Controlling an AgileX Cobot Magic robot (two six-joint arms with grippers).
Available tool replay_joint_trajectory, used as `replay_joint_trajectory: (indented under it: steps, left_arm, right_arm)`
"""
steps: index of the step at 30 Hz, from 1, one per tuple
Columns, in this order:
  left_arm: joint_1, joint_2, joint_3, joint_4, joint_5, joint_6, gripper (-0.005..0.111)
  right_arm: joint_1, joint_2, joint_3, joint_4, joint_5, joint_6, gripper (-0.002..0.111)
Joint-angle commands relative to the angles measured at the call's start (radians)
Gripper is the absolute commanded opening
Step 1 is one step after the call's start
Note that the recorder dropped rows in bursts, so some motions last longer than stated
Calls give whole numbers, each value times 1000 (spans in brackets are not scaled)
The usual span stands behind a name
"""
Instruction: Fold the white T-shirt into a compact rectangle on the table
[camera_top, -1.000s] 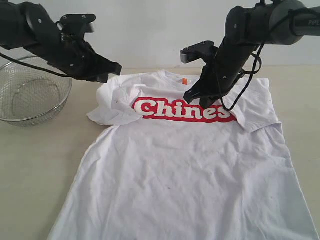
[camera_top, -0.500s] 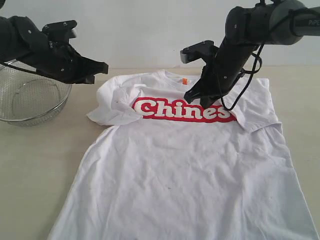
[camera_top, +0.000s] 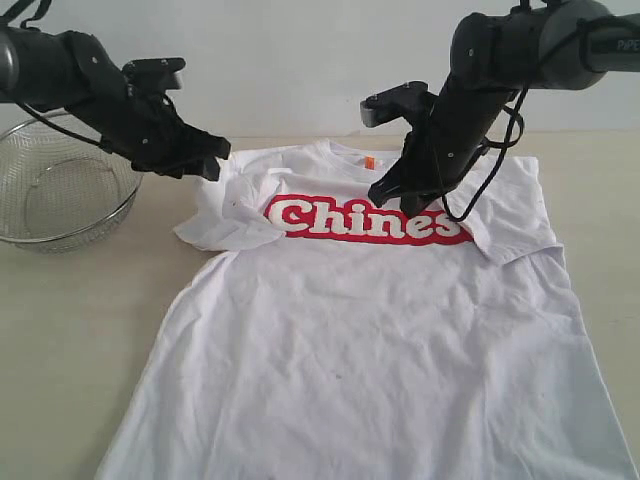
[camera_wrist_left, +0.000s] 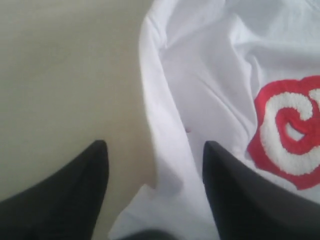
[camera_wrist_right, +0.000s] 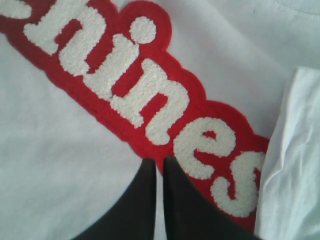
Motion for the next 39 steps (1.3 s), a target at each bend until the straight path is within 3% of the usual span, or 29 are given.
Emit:
replay_joint_trajectory:
  steps: [1,6,11,17,30,34,39]
  left_arm:
    - [1,23,-13,7,35,3,54]
    - [1,30,-13,7,47,3,47]
    - [1,30,-17,7,16,3,4]
    - [1,30,-46,10,-31,6,5]
    - [1,30,-295,88,46,6,5]
    - [-18,33,-300,90,87,22,5]
    - [-23,55,-300,216,97,-39,5]
  right_arm:
    - [-3,-2,-6,0,3,-5,0]
    - [-3,-2,-6,0,3,-5,0]
    - [-3,-2,-6,0,3,-5,0]
    - [-3,-2,-6,0,12,-3,0]
    - [-3,-2,-6,0,14,-3,0]
    - [-3,-2,-6,0,14,-3,0]
    - [-3,-2,-6,0,19,-3,0]
